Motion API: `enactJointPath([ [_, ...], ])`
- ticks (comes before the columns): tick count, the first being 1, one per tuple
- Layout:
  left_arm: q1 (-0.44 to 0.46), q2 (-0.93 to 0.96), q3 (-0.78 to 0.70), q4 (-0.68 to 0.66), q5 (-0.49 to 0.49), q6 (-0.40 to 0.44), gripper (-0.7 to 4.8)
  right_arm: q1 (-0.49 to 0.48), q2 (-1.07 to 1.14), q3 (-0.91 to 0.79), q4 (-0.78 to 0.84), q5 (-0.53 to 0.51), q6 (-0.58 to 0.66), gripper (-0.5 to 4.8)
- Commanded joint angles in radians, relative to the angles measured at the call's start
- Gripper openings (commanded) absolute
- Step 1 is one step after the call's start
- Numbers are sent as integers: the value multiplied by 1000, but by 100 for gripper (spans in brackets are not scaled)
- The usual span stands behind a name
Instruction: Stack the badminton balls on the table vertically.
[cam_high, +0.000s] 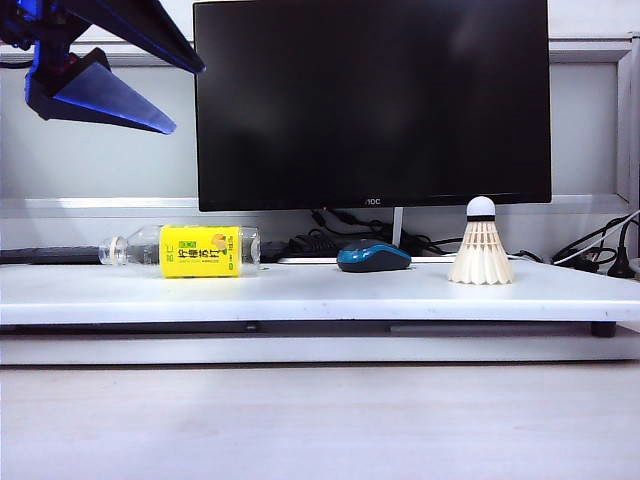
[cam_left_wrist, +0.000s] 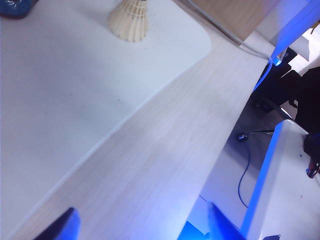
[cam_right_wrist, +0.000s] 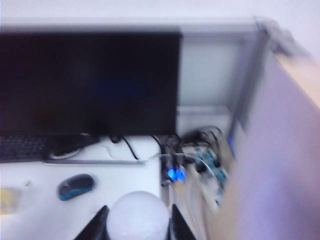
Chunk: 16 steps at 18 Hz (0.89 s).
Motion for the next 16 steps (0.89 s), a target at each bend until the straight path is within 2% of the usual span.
enactJointPath([
  [1, -5, -3, 3, 11, 11, 3, 341, 0, -212, -349, 214, 7, 24, 148],
  [4, -12, -3, 3, 8, 12, 3, 341, 0, -457, -764, 508, -25, 29, 148],
  [5, -19, -3, 3, 5, 11, 3, 341, 0, -572, -977, 671, -62, 29, 148],
  [6, -24, -3, 3, 3, 11, 3, 341, 0, -641, -1118, 779, -86, 28, 148],
  [10, -35, -3, 3, -4, 8, 3, 341, 0, -750, -1535, 1154, -225, 14, 148],
  [12, -35, -3, 3, -6, 4, 3, 341, 0, -729, -1651, 1324, -282, 14, 148],
  [14, -35, -3, 3, -6, 4, 3, 341, 0, -682, -1728, 1487, -286, 12, 148],
  [16, -35, -3, 3, -5, 4, 4, 341, 0, -573, -1775, 1672, -358, -12, 148],
])
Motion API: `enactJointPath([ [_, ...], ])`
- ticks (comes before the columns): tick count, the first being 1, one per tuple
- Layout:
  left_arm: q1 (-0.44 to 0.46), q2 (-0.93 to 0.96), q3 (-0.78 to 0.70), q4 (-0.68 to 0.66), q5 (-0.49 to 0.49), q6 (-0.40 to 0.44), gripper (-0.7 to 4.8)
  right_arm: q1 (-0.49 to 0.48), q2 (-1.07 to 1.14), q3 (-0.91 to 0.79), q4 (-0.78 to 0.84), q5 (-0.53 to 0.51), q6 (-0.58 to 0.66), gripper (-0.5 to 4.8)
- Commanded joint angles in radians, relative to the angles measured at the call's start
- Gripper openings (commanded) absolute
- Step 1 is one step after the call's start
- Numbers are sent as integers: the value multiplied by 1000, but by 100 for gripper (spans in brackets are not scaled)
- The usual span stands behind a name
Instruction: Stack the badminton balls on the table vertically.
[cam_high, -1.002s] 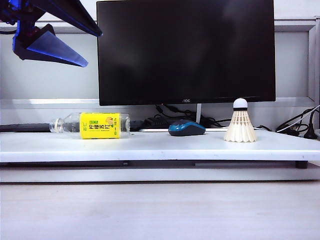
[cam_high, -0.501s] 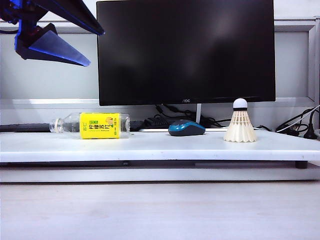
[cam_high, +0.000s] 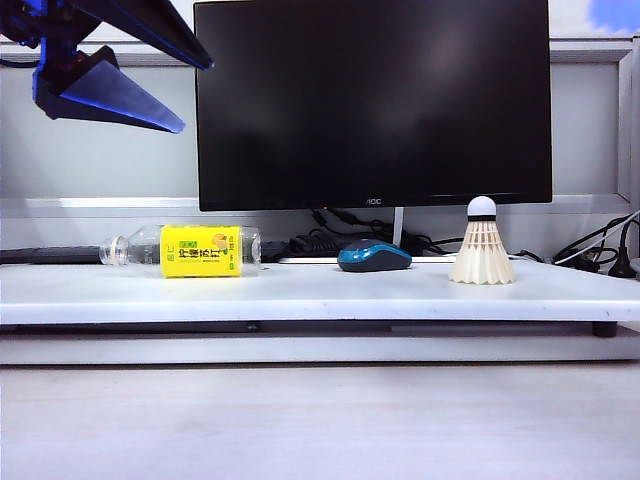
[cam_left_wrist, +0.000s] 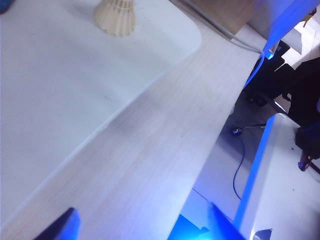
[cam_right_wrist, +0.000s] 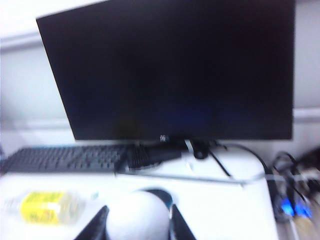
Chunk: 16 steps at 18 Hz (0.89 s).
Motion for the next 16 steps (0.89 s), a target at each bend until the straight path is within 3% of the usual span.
enactJointPath([
  [1, -1, -3, 3, 5, 4, 4, 341, 0, 130, -26, 237, -72, -28, 148],
  [5, -1, -3, 3, -1, -19, 4, 341, 0, 407, -25, 514, -79, -51, 148],
  [9, -1, -3, 3, -26, -46, 13, 341, 0, 598, -24, 689, -61, -51, 148],
  [11, -1, -3, 3, -48, -67, 21, 341, -2, 745, -23, 822, -10, -59, 148],
  [16, -1, -3, 3, -82, -67, 30, 341, -9, 935, 35, 916, 16, -100, 148],
])
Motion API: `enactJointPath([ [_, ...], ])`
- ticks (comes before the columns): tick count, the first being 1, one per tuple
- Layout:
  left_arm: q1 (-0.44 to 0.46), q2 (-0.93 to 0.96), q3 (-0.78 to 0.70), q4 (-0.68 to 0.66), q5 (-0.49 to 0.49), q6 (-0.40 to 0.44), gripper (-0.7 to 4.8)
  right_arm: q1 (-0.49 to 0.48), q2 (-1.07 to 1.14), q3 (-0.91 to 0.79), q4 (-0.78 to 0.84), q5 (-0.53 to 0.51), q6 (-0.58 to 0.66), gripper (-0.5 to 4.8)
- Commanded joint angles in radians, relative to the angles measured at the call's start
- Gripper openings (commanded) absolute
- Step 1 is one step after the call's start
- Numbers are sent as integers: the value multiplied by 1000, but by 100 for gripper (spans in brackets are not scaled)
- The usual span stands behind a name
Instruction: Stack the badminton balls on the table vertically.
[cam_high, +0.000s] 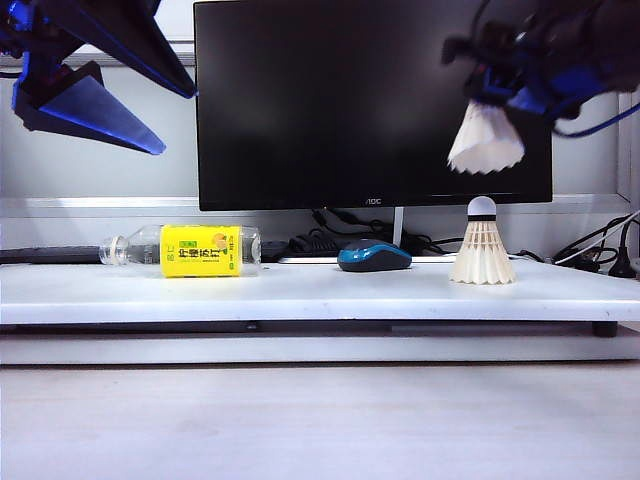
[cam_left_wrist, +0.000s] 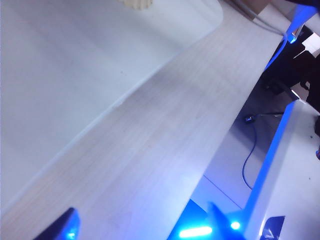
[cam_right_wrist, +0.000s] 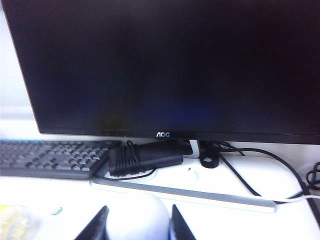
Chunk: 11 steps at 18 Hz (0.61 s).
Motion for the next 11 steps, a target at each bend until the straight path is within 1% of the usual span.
enactJointPath([
  [1, -1, -3, 3, -14, 3, 8, 341, 0, 84, 44, 32, 8, -49, 148],
  [3, -1, -3, 3, -26, 3, 20, 341, -2, 109, 46, 44, 71, -65, 148],
  [7, -1, -3, 3, -29, 3, 27, 341, -61, 119, 47, 58, 65, -64, 148],
  [11, -1, -3, 3, -29, 3, 34, 341, -66, 119, 66, 95, 39, -65, 148],
])
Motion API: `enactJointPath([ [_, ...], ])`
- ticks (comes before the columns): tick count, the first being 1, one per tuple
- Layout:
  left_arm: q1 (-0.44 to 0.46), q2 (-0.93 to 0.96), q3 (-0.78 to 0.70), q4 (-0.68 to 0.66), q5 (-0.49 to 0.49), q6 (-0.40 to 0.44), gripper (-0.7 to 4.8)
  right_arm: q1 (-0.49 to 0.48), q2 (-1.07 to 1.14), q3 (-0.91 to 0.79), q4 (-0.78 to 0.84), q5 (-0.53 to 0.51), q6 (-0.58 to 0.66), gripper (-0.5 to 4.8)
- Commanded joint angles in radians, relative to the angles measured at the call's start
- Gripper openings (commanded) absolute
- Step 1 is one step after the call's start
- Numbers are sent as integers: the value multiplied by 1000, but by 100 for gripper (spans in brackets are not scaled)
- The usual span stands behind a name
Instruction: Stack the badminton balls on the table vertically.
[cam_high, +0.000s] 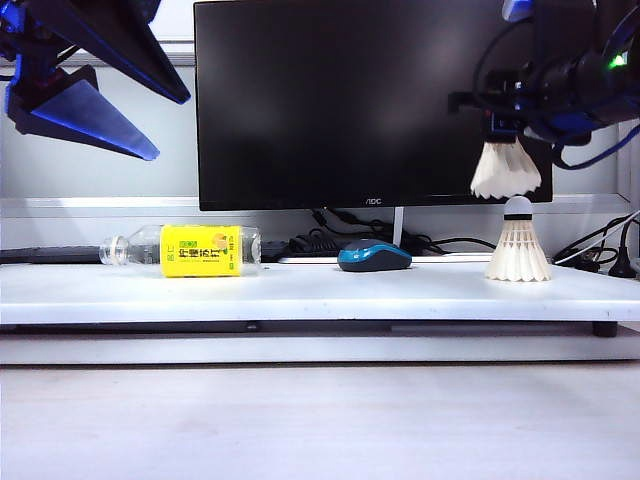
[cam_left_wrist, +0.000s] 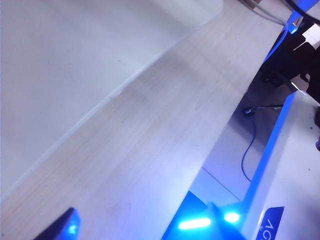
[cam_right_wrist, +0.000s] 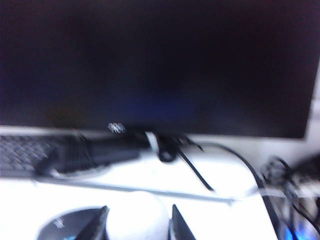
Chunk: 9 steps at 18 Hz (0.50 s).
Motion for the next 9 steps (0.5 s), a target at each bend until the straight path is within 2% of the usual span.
enactJointPath([
  [1, -1, -3, 3, 4, 3, 11, 341, 0, -4, 33, 32, -14, -6, 148],
  [5, -1, -3, 3, 2, 3, 11, 341, -15, -4, 47, 4, 5, -55, 148],
  [9, -1, -3, 3, 0, 3, 12, 341, -51, -4, 47, -35, 19, -48, 148],
])
